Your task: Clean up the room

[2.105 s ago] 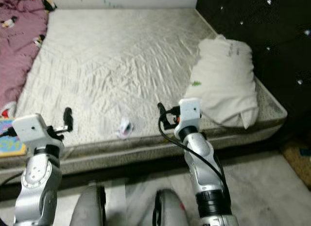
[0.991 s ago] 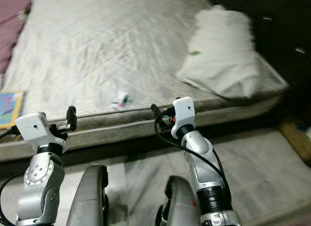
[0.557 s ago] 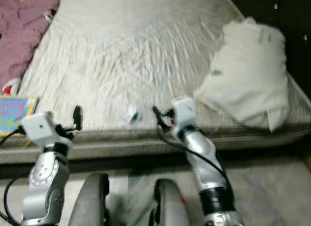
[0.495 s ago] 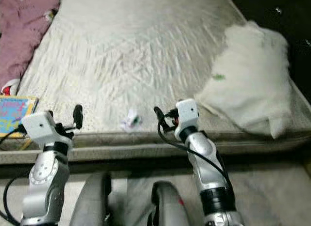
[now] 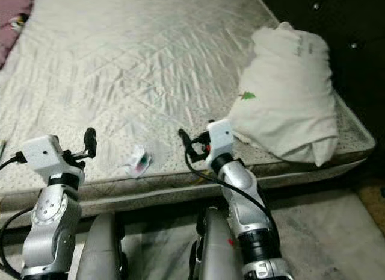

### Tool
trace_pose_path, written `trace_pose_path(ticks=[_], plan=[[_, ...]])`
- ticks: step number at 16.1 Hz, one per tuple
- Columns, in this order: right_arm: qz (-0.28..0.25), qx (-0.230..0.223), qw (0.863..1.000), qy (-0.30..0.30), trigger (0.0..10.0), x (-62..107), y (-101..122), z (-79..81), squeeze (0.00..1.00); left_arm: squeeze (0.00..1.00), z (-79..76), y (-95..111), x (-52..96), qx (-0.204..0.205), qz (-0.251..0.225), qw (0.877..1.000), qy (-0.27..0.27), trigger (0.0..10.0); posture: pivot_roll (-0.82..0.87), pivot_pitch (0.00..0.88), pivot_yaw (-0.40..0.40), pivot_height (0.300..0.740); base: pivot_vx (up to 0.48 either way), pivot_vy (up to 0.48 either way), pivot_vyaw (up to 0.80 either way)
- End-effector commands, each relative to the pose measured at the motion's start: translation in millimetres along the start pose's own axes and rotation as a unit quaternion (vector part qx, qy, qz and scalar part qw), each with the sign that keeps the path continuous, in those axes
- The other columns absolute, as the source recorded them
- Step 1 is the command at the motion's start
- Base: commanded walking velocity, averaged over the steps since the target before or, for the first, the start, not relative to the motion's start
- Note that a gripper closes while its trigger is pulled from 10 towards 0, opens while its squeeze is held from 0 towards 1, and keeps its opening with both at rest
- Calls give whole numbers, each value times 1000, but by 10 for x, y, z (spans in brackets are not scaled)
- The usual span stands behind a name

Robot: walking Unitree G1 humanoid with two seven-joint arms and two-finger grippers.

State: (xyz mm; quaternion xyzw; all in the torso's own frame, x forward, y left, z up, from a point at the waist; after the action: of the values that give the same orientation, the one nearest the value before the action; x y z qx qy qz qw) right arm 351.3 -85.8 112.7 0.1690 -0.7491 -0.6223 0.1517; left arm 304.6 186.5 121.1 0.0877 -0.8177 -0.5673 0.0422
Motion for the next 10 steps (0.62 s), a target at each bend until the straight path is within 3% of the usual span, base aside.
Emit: trace_pose_path(ticks=[1, 6, 10], plan=[[6, 3, 1000, 2, 10000, 14, -31, -20, 0, 0, 20, -38, 17, -2, 9, 1000, 6, 10000, 63, 136, -67, 541, 0, 0, 0], [22, 5, 999, 41, 10000, 0, -93, 89, 0, 0, 23, -69, 16, -4, 15, 1000, 10, 10000, 65, 127, -69, 486, 0, 0, 0], [33, 12, 998, 52, 10000, -15, -136, 108, 0, 0, 46, -78, 7, -9, 16, 1000, 19, 10000, 67, 124, -70, 481, 0, 0, 0]])
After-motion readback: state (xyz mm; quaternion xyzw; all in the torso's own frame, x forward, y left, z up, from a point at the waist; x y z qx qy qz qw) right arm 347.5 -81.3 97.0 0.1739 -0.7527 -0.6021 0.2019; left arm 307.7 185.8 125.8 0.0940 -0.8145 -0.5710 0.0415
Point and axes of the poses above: a point about 5 cm out from each wrist's last joint towards the gripper, its own x axis pointing back from the gripper into the wrist, its own y axis along the axis of the wrist's last joint, z = x × y, the point moved 5 cm from there along -x, pointing out of the wrist towards the gripper, and after that the axes turned 10 degrees about x, right-handed, at the moved point
